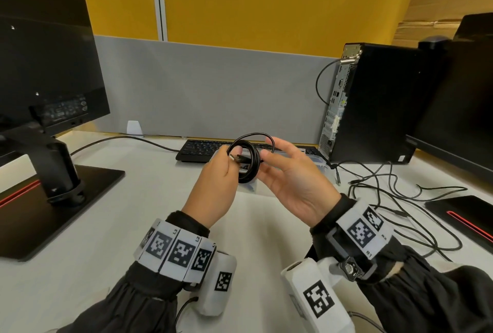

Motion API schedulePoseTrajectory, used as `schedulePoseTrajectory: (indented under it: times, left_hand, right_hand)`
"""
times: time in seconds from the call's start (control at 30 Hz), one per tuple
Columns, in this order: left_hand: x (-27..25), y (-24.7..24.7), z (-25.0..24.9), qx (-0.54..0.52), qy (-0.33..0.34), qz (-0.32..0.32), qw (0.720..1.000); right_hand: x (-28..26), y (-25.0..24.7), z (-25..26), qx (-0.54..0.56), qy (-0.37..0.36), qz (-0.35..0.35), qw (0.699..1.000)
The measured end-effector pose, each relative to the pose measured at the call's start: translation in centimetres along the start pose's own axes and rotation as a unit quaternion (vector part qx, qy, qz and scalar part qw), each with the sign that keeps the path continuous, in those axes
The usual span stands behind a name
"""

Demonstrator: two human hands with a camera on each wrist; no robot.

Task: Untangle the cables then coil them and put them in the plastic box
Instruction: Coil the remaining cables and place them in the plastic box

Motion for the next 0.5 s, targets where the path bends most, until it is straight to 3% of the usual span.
schedulePoseTrajectory:
  times: [0.23, 0.5]
  left_hand:
    - [-0.06, -0.31, -0.19, 0.007, -0.002, -0.02, 1.0]
    - [0.27, -0.47, 0.2, 0.035, -0.021, -0.036, 0.999]
  right_hand:
    - [0.4, -0.55, -0.67, -0.106, -0.032, -0.024, 0.994]
    - [0.34, 0.0, -1.05, -0.093, 0.0, 0.007, 0.996]
Point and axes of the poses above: each hand's wrist, its own x-axis towards the middle knuckle, its own y-axis out of the palm, z = x × y, the point moved 1 cm from there along x, towards the middle knuckle, and after that the axes turned 9 degrees about -y, right-handed, at the moved point
